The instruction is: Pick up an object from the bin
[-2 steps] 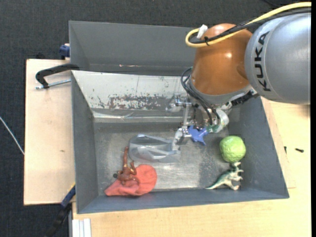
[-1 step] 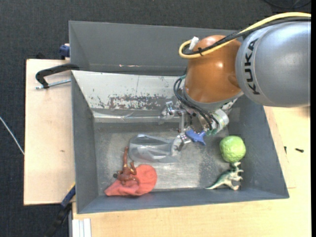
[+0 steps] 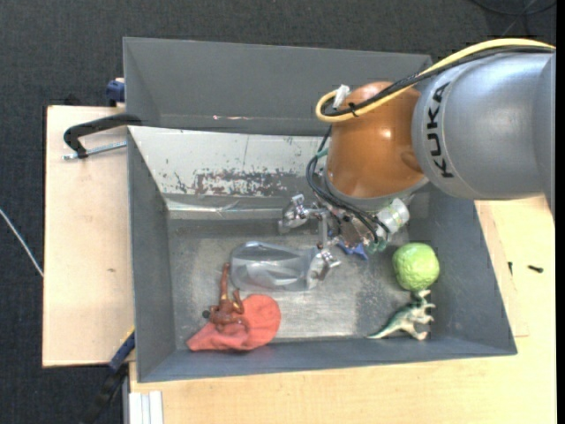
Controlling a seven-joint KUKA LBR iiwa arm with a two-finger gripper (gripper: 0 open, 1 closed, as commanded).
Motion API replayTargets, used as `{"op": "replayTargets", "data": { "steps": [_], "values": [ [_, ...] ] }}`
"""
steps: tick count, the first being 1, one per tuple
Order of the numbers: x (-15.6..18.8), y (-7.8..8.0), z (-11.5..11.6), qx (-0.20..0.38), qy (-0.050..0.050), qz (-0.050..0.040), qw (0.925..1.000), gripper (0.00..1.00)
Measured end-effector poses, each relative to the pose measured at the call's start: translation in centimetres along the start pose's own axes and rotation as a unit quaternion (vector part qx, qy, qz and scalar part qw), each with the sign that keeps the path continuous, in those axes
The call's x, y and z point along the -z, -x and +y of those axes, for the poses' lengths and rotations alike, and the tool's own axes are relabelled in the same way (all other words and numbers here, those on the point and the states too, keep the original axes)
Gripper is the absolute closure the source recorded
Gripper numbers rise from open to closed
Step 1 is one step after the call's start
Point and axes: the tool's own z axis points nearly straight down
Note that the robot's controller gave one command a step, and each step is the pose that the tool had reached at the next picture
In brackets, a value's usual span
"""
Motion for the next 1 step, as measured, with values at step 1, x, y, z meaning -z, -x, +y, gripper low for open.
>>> {"op": "replayTargets", "data": {
  "steps": [1],
  "values": [
    [-4.29,3.11,2.72,-0.21,-0.004,0.0085,0.9776,1.0]
  ]
}}
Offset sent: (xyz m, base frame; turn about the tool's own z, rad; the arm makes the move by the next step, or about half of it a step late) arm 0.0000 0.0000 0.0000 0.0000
